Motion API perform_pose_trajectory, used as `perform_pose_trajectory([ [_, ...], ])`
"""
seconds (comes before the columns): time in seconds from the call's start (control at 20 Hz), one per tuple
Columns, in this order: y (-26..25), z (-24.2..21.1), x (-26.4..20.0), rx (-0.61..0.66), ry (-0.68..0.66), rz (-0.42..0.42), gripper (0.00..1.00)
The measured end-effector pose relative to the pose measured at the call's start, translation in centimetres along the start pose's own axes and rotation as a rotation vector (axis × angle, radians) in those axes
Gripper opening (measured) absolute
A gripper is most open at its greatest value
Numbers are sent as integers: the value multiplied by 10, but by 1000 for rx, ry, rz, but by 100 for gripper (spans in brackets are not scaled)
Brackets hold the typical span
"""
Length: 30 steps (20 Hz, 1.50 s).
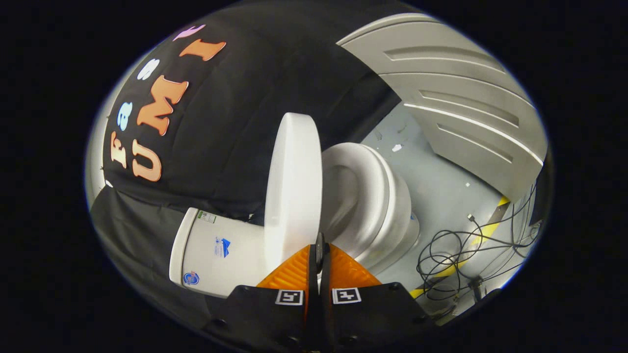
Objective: Open the toilet lid.
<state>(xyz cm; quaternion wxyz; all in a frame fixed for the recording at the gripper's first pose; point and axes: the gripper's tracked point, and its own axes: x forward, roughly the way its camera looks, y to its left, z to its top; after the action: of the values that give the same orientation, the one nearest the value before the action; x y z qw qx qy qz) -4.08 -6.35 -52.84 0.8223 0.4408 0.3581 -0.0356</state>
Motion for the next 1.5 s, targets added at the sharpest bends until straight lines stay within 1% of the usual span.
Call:
perform_pose_trajectory([
  [0.25, 59, 6, -14, -66, -37, 53, 8],
  [0.45, 97, 2, -18, -240, -52, 13, 8],
  [0.6, 126, -2, -23, -288, -63, 9, 8],
  [0.95, 170, -15, -25, -400, -86, 8, 8],
  [1.25, 206, -29, -26, -466, -96, 21, 8],
  [1.5, 235, -46, -24, -554, -112, 7, 8],
])
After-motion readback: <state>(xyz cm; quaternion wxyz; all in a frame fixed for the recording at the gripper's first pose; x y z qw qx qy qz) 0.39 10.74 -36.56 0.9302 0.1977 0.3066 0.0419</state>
